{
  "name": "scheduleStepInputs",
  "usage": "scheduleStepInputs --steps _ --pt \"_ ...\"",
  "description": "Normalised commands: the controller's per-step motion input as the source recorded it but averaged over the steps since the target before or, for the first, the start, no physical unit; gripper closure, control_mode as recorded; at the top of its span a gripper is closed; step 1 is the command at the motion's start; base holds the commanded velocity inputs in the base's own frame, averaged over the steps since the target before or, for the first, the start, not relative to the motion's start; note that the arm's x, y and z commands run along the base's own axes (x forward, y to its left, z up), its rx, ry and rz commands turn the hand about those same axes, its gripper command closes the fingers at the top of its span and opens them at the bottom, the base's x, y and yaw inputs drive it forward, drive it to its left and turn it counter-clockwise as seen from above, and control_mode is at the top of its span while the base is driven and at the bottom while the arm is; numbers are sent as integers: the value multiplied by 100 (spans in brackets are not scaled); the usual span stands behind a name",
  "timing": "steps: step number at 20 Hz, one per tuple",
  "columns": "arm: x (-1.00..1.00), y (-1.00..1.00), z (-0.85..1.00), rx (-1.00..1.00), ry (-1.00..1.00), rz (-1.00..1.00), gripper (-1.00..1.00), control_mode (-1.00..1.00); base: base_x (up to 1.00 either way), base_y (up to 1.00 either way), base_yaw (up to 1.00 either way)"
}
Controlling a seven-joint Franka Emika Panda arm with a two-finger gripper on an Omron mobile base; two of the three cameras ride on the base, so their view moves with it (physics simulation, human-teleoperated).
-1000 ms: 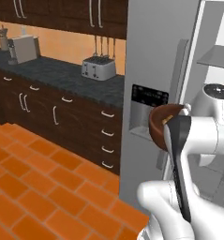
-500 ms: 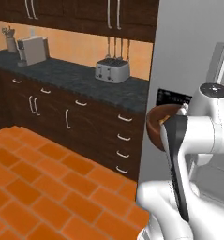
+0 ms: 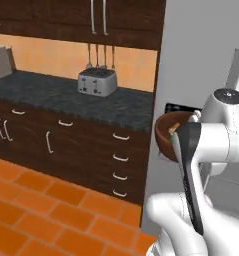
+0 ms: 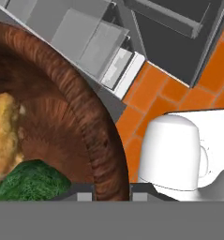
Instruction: Pick the chicken drumstick and broccoli from their plates and place them in the bowl. Then put the bowl in the fridge.
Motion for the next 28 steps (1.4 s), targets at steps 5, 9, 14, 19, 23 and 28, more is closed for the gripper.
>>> scheduleStepInputs --steps 5,9,14,19,23,28 --pt "0 0 0 0 0 0 100 100 -8 28 -95" --pt "0 0 0 0 0 0 100 100 26 50 -86" --pt "0 0 0 0 0 0 100 100 45 46 -75" --pt "0 0 0 0 0 0 100 100 72 -38 -32" --pt "0 0 0 0 0 0 100 100 62 -13 -2" --pt "0 0 0 0 0 0 100 100 51 -10 0"
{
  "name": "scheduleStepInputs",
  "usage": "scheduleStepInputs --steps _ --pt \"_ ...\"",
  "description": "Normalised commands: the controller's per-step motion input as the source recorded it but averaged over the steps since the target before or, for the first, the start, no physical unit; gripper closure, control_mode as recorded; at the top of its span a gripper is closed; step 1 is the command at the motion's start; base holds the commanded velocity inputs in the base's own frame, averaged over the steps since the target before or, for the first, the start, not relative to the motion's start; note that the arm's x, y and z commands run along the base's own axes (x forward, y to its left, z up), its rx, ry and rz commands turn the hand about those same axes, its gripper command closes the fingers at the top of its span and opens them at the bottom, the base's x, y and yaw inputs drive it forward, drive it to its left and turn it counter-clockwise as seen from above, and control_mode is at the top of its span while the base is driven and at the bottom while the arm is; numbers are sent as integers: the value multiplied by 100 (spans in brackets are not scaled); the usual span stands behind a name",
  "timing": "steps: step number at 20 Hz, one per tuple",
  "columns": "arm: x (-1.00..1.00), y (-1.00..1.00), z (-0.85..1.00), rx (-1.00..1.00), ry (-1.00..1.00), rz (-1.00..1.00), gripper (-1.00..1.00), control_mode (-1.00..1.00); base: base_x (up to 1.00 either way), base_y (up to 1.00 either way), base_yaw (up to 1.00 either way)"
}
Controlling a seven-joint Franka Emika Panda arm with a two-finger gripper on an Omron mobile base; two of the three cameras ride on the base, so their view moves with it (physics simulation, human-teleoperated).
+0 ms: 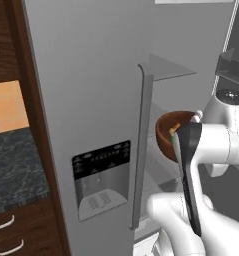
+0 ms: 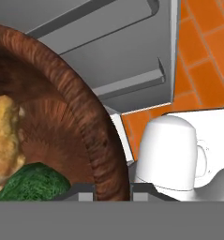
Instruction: Pick the chicken drumstick and broccoli from their plates and place them in the bowl. Then put the bowl in the fridge.
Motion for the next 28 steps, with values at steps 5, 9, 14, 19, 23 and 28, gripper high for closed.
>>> scheduleStepInputs --steps 5,9,14,19,23,28 --pt "0 0 0 0 0 0 100 100 36 -7 0" --pt "54 -45 -3 3 -10 3 100 -100 0 0 0" --pt "68 -35 -2 5 -10 15 100 -100 0 0 0" --pt "80 -17 -14 0 -4 11 100 -100 0 0 0" --pt "81 -21 -30 0 0 6 100 -100 0 0 0" --pt "86 -7 -28 0 0 3 100 -100 0 0 0"
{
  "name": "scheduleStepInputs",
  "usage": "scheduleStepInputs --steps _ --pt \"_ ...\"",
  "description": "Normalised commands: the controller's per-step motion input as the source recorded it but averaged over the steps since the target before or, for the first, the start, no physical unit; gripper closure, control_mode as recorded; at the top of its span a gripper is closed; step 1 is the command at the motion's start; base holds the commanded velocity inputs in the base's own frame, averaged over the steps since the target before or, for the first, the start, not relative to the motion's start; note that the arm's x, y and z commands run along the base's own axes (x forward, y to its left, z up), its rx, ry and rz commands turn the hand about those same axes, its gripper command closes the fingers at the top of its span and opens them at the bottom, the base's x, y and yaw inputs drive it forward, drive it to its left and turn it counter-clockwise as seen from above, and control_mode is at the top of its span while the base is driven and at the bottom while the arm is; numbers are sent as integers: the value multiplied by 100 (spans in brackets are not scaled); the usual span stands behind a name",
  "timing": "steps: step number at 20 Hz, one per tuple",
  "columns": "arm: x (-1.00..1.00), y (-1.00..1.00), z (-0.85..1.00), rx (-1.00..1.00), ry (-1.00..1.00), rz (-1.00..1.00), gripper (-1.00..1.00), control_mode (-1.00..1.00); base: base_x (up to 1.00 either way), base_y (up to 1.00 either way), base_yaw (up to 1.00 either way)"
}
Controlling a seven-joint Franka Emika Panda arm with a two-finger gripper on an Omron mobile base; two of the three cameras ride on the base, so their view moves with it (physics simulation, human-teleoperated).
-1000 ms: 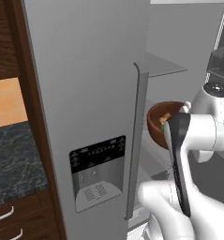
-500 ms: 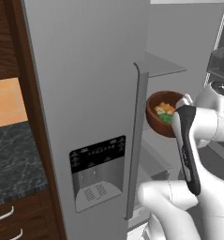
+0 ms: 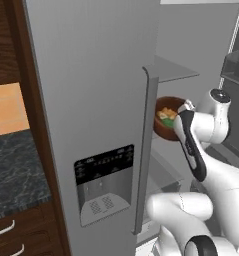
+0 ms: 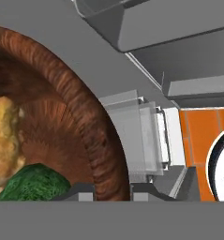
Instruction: Pick the chicken drumstick and broccoli from their plates and place them in the bowl. Then put the bowl in the fridge.
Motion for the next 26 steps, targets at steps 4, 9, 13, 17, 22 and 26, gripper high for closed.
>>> scheduleStepInputs --steps 4,9,13,17,22,26 --pt "85 -3 -8 0 -2 0 100 -100 0 0 0" --pt "89 -2 -20 3 0 0 100 -100 0 0 0" --pt "74 0 -46 6 0 1 100 -100 0 0 0" --pt "59 0 -34 2 0 0 100 -100 0 0 0" --pt "70 0 -32 0 0 0 100 -100 0 0 0" --pt "65 0 -23 0 0 0 100 -100 0 0 0"
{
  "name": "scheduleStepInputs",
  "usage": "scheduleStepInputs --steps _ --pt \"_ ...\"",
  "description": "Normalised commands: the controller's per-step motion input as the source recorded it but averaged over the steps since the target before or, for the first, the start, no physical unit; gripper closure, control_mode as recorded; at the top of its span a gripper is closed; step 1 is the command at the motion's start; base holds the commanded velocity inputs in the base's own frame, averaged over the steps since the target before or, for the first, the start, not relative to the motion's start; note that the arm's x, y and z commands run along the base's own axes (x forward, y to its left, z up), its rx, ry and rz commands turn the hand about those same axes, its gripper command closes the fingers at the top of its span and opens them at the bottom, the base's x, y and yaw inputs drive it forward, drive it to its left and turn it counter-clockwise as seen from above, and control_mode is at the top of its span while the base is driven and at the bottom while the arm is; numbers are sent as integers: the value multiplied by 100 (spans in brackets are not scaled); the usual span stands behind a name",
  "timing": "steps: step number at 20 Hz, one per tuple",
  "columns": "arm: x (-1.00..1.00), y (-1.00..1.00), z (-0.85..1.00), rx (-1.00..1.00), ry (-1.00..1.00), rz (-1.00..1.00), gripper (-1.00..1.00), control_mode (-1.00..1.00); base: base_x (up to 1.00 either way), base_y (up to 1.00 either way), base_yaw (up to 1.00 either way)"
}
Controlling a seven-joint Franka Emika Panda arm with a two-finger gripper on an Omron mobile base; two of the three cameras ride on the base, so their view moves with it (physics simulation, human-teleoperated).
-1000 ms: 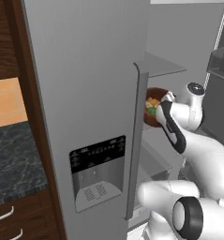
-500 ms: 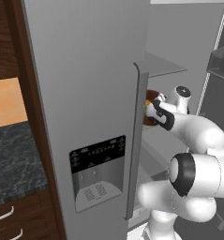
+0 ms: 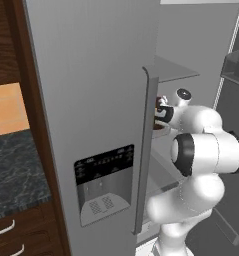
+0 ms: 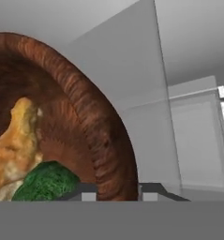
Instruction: Pick the chicken drumstick and broccoli from their plates and place them in the bowl. Then put the bowl in the fridge.
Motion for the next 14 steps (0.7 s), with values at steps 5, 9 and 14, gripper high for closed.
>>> scheduleStepInputs --steps 5,9,14 --pt "39 0 -12 0 -1 0 -100 -100 0 0 0" --pt "-6 5 1 0 -11 0 -100 -100 0 0 0" --pt "-70 15 25 -2 -5 0 -100 -100 0 0 0"
